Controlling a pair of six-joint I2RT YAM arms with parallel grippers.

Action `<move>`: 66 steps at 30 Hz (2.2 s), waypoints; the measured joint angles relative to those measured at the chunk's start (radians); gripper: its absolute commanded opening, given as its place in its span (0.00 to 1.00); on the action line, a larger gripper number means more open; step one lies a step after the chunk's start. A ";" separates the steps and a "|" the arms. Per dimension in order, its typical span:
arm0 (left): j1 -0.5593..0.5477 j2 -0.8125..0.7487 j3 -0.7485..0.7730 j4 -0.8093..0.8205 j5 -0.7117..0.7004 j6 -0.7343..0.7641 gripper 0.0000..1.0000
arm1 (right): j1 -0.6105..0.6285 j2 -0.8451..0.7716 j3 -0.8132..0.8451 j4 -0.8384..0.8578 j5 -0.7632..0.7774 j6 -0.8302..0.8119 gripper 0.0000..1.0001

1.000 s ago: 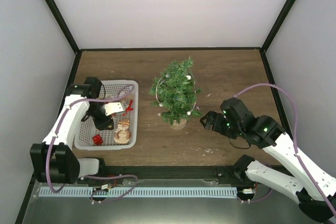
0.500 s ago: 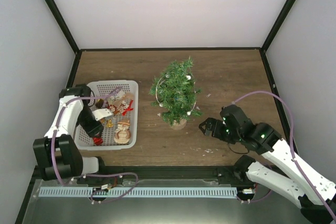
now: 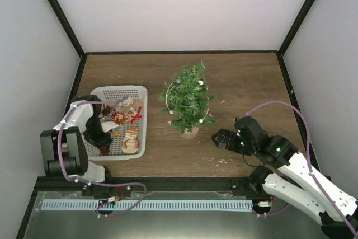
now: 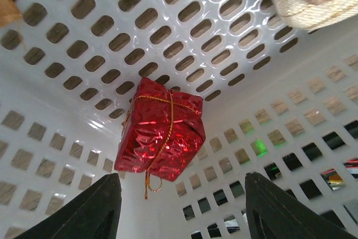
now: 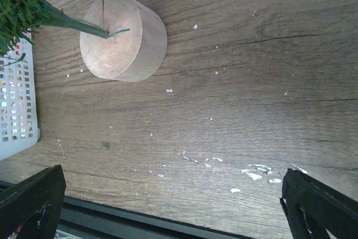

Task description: Decorate the small christmas tree

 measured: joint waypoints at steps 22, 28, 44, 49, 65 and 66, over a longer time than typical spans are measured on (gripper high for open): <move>-0.061 0.180 0.138 0.023 0.022 -0.085 0.25 | 0.000 -0.043 0.000 -0.032 0.023 -0.018 0.99; -0.044 0.167 0.275 -0.031 0.042 -0.071 0.27 | 0.000 -0.029 0.000 -0.030 0.023 -0.019 0.99; -0.129 0.106 0.862 -0.221 0.379 -0.105 0.32 | 0.000 0.032 0.132 -0.092 0.081 -0.018 0.99; -0.323 0.074 1.014 -0.246 0.476 -0.151 0.33 | 0.000 0.078 0.176 -0.112 0.090 -0.019 0.98; -0.561 0.118 1.237 -0.206 0.745 -0.277 0.35 | 0.000 0.123 0.232 -0.148 0.089 0.021 0.97; -0.578 0.119 1.238 -0.206 0.749 -0.277 0.35 | 0.000 0.123 0.232 -0.149 0.087 0.024 0.98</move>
